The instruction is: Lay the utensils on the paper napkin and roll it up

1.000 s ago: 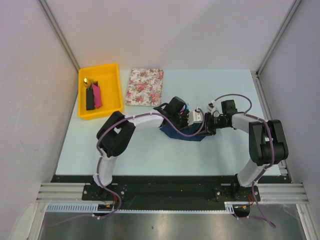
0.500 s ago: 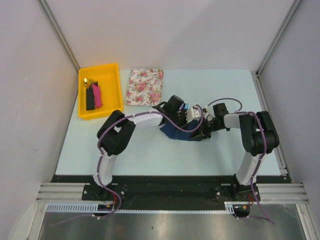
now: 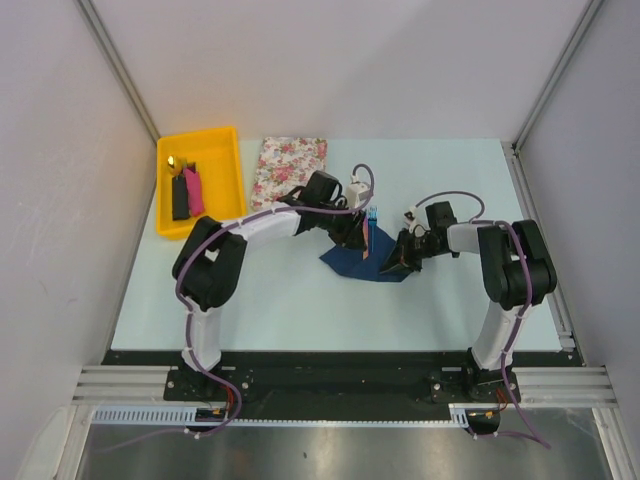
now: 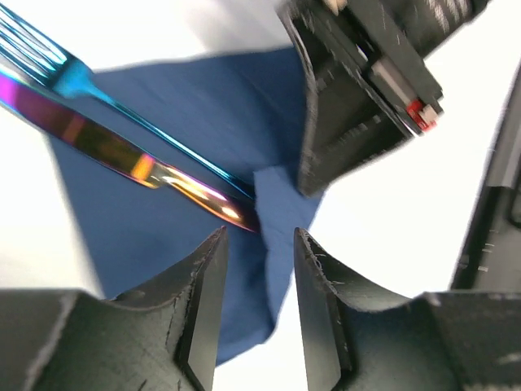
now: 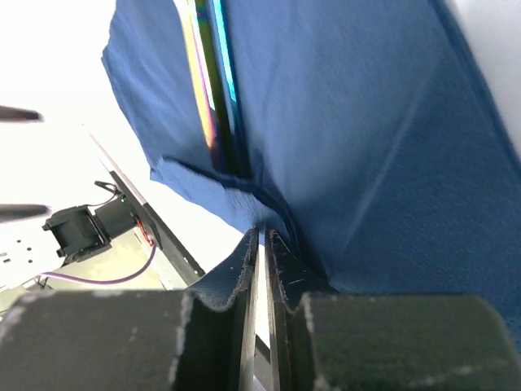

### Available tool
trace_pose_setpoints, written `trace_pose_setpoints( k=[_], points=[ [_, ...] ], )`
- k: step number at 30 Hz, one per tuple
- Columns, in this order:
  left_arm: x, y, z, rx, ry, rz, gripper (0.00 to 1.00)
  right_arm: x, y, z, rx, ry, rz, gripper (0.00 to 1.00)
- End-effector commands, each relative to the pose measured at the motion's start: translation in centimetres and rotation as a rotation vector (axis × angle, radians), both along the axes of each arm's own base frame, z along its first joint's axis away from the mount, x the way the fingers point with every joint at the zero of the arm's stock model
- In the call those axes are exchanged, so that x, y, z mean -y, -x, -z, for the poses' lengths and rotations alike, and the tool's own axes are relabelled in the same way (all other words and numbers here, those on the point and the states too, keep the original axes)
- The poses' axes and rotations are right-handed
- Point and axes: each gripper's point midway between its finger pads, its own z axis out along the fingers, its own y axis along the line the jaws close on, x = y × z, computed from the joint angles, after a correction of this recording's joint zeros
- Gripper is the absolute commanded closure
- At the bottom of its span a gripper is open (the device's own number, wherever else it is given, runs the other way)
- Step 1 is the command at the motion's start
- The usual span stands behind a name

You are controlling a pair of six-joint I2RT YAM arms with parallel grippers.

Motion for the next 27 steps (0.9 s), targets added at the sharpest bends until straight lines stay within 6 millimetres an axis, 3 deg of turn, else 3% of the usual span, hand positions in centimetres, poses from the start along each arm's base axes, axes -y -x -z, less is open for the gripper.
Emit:
trace_pose_setpoints(
  k=[1, 6, 14, 18, 22, 27],
  points=[
    [0.7, 2.0, -0.6, -0.141, 0.047, -0.02, 0.56, -0.4, -1.9, -0.9, 0.037, -0.001, 0.003, 0.89],
    [0.9, 1.7, 0.2, -0.183, 0.038, -0.046, 0.55, -0.4, -2.6, -0.8, 0.047, 0.012, 0.004, 0.9],
    [1.2, 1.5, -0.6, -0.225, 0.124, -0.065, 0.78, -0.2, -2.6, 0.4, 0.043, 0.066, -0.01, 0.95],
    [1.7, 2.5, -1.5, -0.311, 0.193, -0.036, 0.89, 0.0, -2.7, 0.8, 0.036, 0.085, -0.006, 0.98],
    [2.0, 3.5, -1.0, -0.384, 0.208, -0.047, 0.91, 0.0, -2.9, 1.0, 0.03, 0.093, -0.002, 0.99],
    [3.0, 3.1, 0.1, -0.479, 0.253, -0.091, 0.86, -0.2, -3.0, 1.0, 0.032, 0.092, -0.005, 1.0]
  ],
)
